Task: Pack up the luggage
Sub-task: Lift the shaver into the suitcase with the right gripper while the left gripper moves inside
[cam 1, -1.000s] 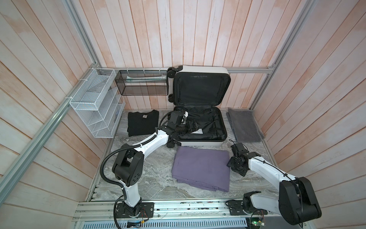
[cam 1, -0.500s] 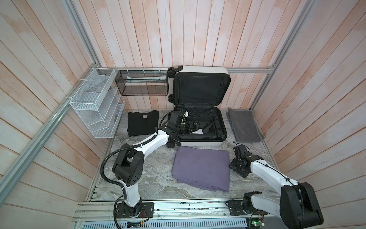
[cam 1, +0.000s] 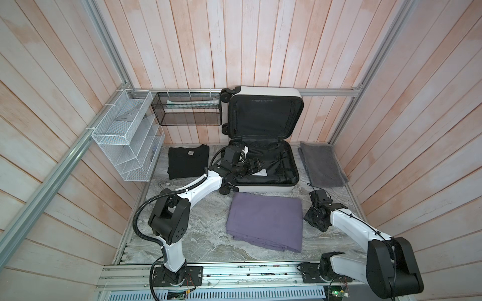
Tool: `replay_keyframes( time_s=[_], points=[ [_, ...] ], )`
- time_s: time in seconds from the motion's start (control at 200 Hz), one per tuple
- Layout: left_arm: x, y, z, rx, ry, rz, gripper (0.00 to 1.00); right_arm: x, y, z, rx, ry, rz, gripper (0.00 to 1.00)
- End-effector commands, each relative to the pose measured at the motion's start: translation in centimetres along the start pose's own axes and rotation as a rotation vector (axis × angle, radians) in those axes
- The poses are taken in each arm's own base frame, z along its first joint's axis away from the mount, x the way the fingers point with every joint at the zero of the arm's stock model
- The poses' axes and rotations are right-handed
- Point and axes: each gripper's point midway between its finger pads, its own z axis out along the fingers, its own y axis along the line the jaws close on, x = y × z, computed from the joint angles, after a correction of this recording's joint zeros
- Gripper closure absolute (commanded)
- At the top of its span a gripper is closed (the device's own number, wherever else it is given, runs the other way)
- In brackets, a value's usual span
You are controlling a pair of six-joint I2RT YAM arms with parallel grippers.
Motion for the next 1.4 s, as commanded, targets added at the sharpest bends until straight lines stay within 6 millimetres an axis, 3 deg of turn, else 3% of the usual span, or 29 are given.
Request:
replay_keyframes(
  time_s=[0.0, 0.18, 0.335, 0.51, 0.745, 0.975, 1.205, 1.395],
  points=[
    [-0.4, -0.6, 0.5, 0.022, -0.002, 0.013, 0.0, 0.6, -0.2, 0.4, 0.001, 0.028, -0.012, 0.5],
    [-0.8, -0.2, 0.1, 0.023, 0.0, 0.012, 0.0, -0.8, 2.0, -1.6, -0.112, -0.021, -0.046, 0.59],
    [-2.0, 0.6, -1.0, 0.055, 0.009, 0.006, 0.0, -3.0, 5.7, -5.0, -0.286, -0.102, -0.125, 0.61],
    [-2.4, 0.4, -1.9, 0.135, 0.125, 0.045, 0.0, -4.3, 11.7, -10.0, -0.448, -0.2, -0.313, 0.62],
    [-1.9, -0.9, -1.5, 0.246, 0.178, 0.014, 0.06, -2.5, 21.8, -14.7, -0.62, -0.266, -0.642, 0.62],
    [-1.9, -1.0, -0.7, 0.272, 0.197, -0.02, 0.25, -1.9, 28.0, -15.5, -0.702, -0.278, -0.811, 0.62],
    [-2.5, -0.5, 0.6, 0.255, 0.196, -0.049, 0.32, -2.5, 31.2, -16.1, -0.757, -0.323, -0.893, 0.62],
    [-3.1, -0.3, 1.4, 0.245, 0.19, -0.054, 0.37, -3.3, 32.6, -15.9, -0.777, -0.329, -0.91, 0.62]
  ],
)
